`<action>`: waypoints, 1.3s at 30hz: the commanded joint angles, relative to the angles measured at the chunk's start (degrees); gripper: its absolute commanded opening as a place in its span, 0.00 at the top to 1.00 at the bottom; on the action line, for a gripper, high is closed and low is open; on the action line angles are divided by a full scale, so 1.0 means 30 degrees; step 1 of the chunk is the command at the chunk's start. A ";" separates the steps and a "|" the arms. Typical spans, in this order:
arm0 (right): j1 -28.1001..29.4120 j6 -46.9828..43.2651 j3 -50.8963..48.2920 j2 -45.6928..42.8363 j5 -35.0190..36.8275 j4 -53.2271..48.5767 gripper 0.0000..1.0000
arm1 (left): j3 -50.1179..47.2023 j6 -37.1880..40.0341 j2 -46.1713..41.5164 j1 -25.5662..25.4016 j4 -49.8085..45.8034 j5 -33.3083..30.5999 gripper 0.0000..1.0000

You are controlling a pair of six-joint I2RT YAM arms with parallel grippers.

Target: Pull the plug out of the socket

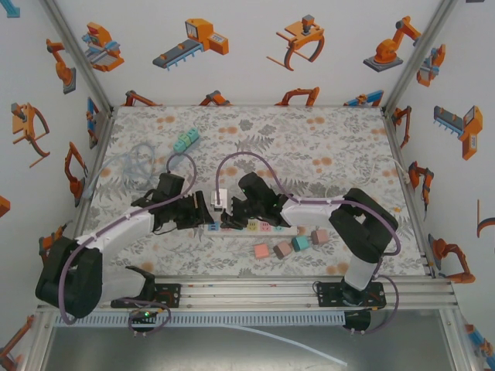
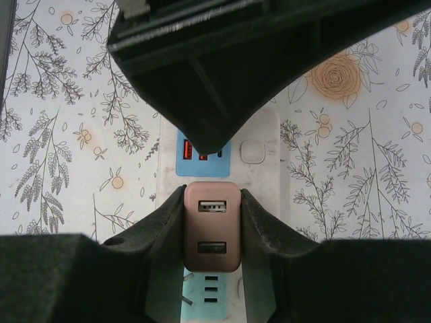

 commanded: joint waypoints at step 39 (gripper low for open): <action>0.0103 0.0973 -0.0048 -0.2309 -0.0421 0.2004 0.85 | 0.0099 -0.0516 0.2124 -0.1570 -0.1643 -0.4243 0.54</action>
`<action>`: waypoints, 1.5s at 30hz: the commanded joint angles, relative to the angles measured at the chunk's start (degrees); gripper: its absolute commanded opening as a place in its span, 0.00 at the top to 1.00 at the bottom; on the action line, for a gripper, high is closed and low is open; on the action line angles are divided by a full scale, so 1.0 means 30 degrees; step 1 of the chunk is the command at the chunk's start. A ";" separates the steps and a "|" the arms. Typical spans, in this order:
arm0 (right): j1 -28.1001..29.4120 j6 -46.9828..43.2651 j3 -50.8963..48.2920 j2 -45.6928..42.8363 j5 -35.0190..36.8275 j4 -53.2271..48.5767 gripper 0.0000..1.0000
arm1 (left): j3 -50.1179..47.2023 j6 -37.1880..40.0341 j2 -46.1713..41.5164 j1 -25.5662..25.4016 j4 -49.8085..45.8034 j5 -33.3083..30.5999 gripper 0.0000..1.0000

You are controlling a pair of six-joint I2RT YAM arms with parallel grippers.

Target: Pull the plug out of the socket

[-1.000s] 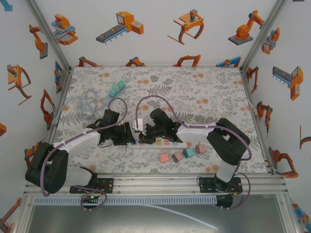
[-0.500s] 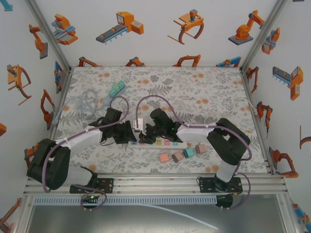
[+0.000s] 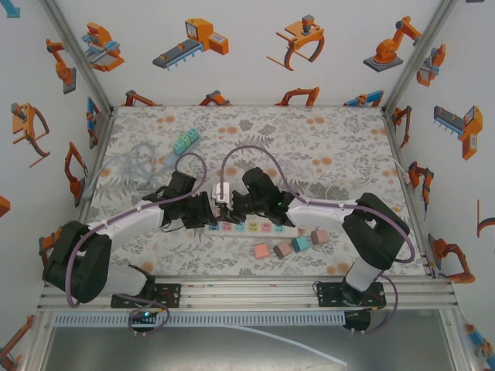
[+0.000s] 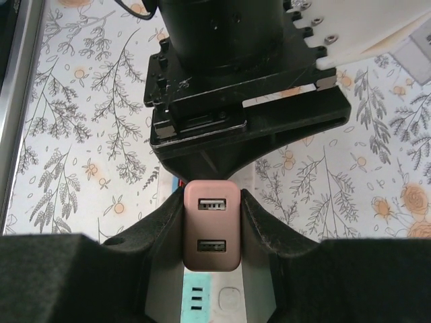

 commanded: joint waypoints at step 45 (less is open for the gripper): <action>1.0865 4.4128 -0.7300 0.0165 2.6916 0.1672 0.83 | 0.3820 1.6535 -1.4339 -0.0319 -0.9050 0.2266 0.03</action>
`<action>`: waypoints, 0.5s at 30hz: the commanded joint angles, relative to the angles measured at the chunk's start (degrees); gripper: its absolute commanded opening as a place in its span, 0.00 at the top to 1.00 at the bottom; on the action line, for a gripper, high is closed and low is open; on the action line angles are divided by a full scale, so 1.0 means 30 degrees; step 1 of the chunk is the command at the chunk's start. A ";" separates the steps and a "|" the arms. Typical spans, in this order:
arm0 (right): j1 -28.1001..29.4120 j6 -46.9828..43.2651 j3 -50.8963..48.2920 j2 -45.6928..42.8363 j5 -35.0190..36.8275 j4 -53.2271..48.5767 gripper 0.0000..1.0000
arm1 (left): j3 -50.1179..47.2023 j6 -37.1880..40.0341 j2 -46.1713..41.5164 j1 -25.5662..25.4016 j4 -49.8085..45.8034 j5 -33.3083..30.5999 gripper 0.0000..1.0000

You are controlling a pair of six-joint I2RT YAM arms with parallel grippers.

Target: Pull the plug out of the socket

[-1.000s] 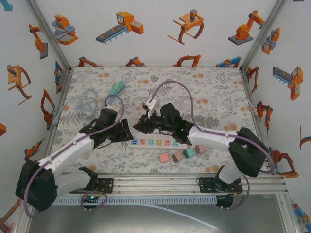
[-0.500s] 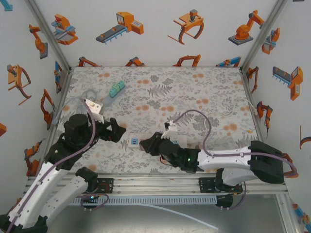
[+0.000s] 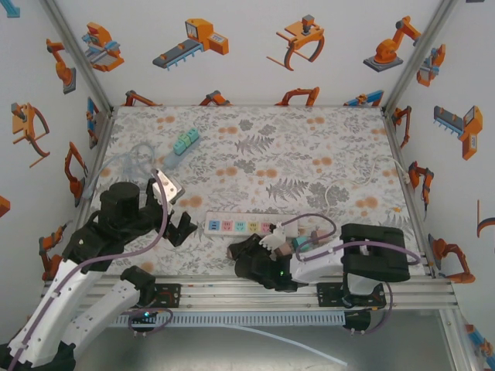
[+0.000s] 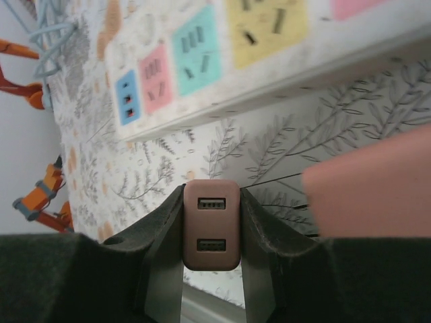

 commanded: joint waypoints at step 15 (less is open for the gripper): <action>0.0285 0.5843 0.0482 -0.0558 0.0697 -0.4397 0.44 | -0.0960 0.0494 0.0782 -0.0056 0.0546 -0.0246 0.03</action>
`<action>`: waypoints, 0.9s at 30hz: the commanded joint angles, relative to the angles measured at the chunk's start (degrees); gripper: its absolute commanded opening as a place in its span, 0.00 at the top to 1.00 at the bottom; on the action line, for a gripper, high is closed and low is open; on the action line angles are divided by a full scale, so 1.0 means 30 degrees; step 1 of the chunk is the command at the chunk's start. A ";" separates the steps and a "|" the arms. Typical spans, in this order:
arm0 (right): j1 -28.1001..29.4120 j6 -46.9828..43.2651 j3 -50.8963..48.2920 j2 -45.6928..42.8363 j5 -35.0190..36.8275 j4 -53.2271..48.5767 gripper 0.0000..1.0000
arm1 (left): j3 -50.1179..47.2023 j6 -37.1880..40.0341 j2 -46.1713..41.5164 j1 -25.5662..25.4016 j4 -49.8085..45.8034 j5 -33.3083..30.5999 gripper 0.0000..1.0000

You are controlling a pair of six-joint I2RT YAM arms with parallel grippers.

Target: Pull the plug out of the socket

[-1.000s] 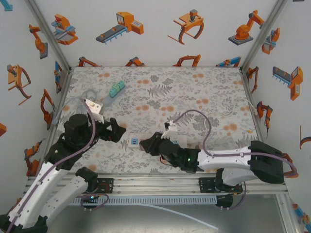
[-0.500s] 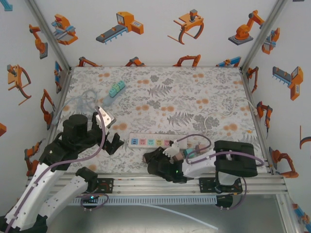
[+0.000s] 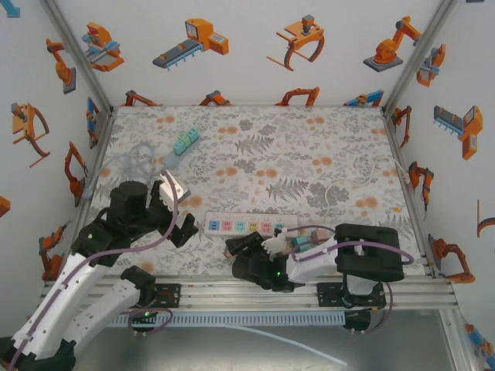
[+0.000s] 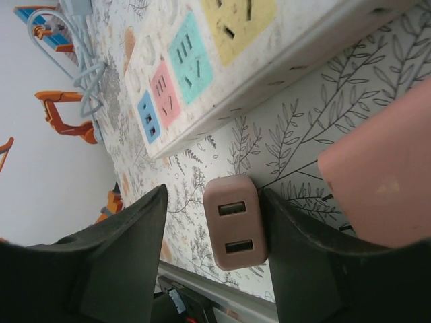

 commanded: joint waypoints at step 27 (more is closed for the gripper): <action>0.0232 -0.6704 0.0906 -0.8223 0.3397 -0.8914 0.15 | 0.0225 -0.1998 0.2262 -0.0018 0.2202 -0.0893 0.03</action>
